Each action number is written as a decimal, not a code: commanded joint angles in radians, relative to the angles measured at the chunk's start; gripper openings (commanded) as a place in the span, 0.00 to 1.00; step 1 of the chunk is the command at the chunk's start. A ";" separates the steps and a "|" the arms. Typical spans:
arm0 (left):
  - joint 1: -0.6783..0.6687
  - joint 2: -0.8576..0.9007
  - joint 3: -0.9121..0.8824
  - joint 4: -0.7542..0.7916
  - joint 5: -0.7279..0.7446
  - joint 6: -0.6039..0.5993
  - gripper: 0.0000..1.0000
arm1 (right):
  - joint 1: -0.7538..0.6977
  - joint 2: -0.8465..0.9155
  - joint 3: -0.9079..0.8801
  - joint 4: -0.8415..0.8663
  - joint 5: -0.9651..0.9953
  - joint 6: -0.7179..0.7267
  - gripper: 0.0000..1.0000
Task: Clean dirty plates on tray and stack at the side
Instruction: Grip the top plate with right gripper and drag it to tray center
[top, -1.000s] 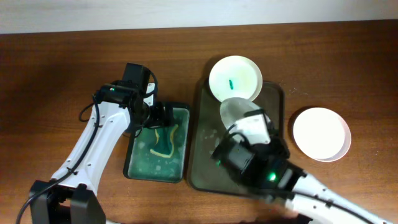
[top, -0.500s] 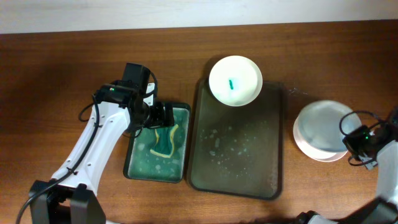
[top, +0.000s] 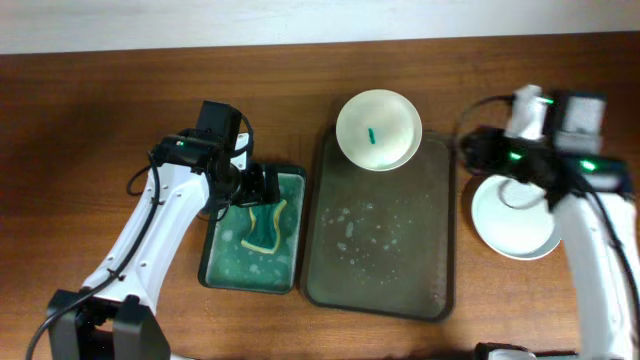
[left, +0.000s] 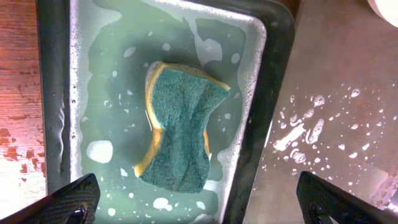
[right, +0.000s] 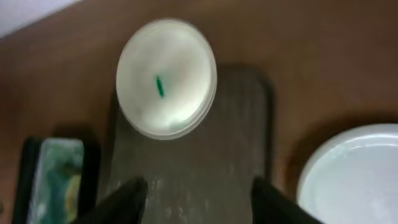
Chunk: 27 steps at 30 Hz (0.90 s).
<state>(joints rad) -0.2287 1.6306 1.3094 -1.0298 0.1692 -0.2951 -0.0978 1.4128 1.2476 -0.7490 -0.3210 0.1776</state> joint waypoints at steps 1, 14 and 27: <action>0.003 -0.010 0.015 -0.002 0.010 0.005 0.99 | 0.101 0.227 0.008 0.201 0.057 -0.053 0.54; 0.003 -0.010 0.015 -0.002 0.011 0.005 0.99 | 0.118 0.520 0.050 0.248 0.068 -0.069 0.04; 0.003 -0.010 0.015 -0.002 0.011 0.005 0.99 | 0.300 0.300 -0.230 -0.072 0.082 0.624 0.04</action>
<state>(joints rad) -0.2287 1.6306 1.3109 -1.0309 0.1692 -0.2951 0.1864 1.7218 1.0748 -0.8925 -0.2443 0.5816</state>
